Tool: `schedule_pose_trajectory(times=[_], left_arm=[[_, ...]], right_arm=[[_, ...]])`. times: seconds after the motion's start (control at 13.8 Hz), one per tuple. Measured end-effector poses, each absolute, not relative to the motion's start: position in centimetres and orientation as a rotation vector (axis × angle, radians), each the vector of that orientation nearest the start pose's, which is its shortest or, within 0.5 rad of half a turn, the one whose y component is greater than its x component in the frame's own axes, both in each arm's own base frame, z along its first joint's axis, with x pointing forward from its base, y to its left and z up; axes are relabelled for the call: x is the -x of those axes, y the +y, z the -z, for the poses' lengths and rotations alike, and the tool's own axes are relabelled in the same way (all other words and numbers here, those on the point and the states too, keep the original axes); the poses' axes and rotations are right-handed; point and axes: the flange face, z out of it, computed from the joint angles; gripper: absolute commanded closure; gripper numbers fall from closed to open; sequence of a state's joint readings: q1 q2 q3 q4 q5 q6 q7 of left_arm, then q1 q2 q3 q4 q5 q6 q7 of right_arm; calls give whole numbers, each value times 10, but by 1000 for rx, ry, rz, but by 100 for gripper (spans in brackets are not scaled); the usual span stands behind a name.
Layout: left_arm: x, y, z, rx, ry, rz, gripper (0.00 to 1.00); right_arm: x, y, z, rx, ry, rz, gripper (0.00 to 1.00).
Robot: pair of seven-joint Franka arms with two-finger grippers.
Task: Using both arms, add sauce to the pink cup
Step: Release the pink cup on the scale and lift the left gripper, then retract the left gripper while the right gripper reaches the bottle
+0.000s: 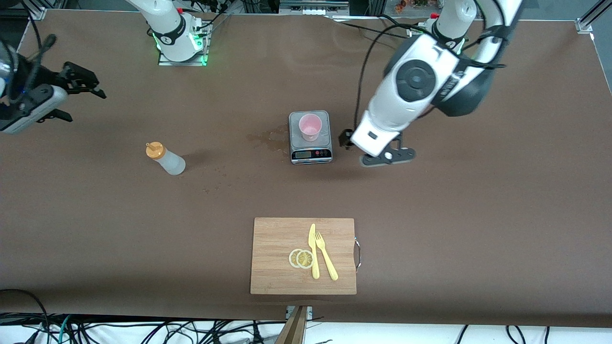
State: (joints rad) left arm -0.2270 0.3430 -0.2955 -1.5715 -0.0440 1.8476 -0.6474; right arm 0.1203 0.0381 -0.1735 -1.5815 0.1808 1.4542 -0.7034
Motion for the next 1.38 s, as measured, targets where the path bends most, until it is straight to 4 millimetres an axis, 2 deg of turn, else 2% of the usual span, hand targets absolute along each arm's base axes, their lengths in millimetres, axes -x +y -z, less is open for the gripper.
schedule_pose_trajectory(times=[0.22,0.44,0.58,0.8,0.87,1.02,1.23,1.31,1.38], left_arm=[[-605,-231,-469,3205,-185,-165,0],[-616,-158,-489,3196,-78,-162,0],[-617,-121,-501,3197,-46,-166,0],[-612,-75,-517,3182,-3,-201,0],[-610,-58,-524,3179,15,-212,0],[-605,-38,-534,3172,18,-250,0],[-601,-27,-554,3170,9,-256,0],[-600,-27,-558,3170,9,-256,0],[-599,-26,-560,3170,7,-257,0]], right_arm=[[-558,-59,-549,2540,-1140,-22,0],[-564,-108,-495,2319,-1266,91,0],[-564,-136,-456,2179,-1303,134,0],[-561,-167,-392,1966,-1387,205,0],[-561,-171,-368,1891,-1404,235,0],[-561,-168,-312,1720,-1415,331,0],[-550,-157,-209,1522,-1326,433,0],[-547,-154,-181,1482,-1308,463,0],[-545,-150,-164,1459,-1300,482,0]])
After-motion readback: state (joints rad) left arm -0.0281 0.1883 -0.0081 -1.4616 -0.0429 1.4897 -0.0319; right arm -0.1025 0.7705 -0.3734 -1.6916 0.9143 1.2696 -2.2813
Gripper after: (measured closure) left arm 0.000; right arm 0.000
